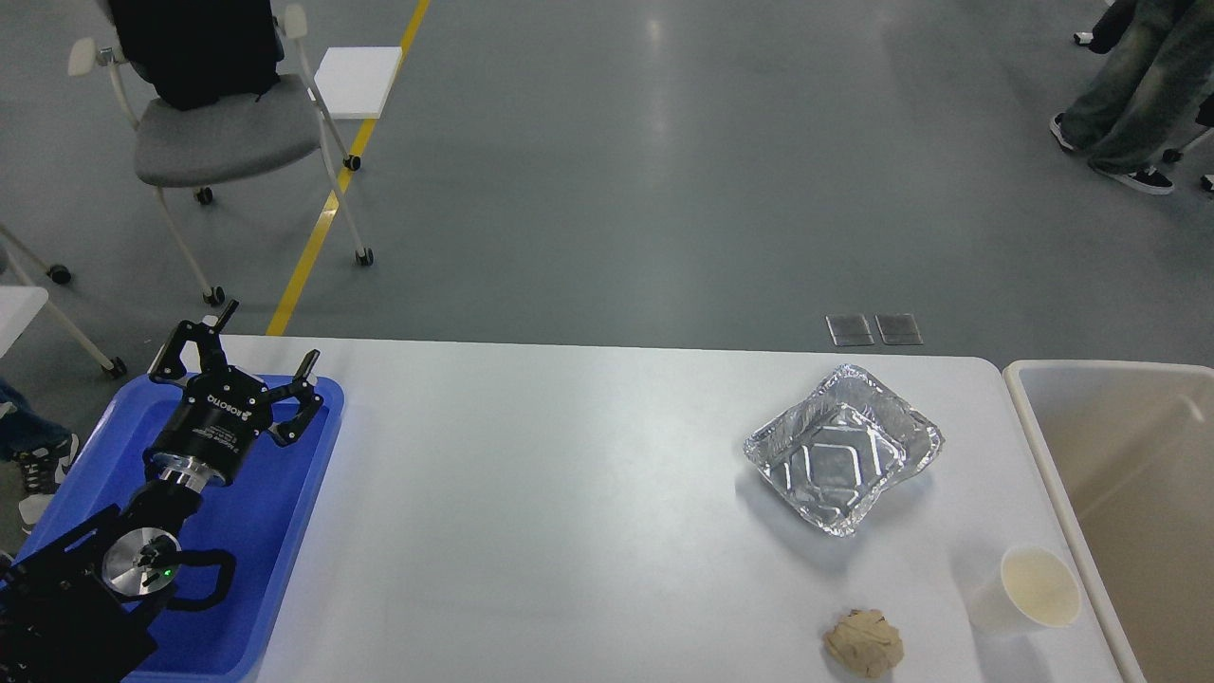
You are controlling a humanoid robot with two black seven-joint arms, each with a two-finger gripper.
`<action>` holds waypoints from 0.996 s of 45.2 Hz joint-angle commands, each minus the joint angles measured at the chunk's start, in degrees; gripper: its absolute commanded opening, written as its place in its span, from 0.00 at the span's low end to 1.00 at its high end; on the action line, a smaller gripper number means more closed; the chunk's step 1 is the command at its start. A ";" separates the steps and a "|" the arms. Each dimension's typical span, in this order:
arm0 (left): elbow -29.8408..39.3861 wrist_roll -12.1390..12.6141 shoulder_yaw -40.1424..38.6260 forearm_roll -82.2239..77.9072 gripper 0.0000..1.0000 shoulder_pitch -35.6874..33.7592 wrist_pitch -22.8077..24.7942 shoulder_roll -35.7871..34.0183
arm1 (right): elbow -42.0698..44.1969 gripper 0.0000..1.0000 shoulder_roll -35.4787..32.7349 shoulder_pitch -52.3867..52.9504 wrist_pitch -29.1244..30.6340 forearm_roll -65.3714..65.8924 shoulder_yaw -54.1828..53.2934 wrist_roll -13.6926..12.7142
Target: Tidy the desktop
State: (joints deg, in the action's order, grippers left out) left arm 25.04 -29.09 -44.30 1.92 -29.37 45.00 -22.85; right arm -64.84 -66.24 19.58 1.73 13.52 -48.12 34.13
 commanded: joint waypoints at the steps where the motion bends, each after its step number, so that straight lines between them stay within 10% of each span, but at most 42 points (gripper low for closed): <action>1: 0.00 -0.01 -0.09 0.01 0.99 -0.08 0.00 0.00 | -1.42 1.00 -14.34 6.68 5.99 2.81 12.59 -0.64; 45: 0.00 -0.01 -0.09 0.01 0.99 -0.08 0.00 0.00 | -6.26 1.00 -27.20 8.55 18.22 51.16 13.75 -4.86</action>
State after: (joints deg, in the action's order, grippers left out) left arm 25.05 -29.04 -44.39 1.94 -29.44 45.00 -22.85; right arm -70.42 -93.84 27.93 18.90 52.41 -33.99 30.18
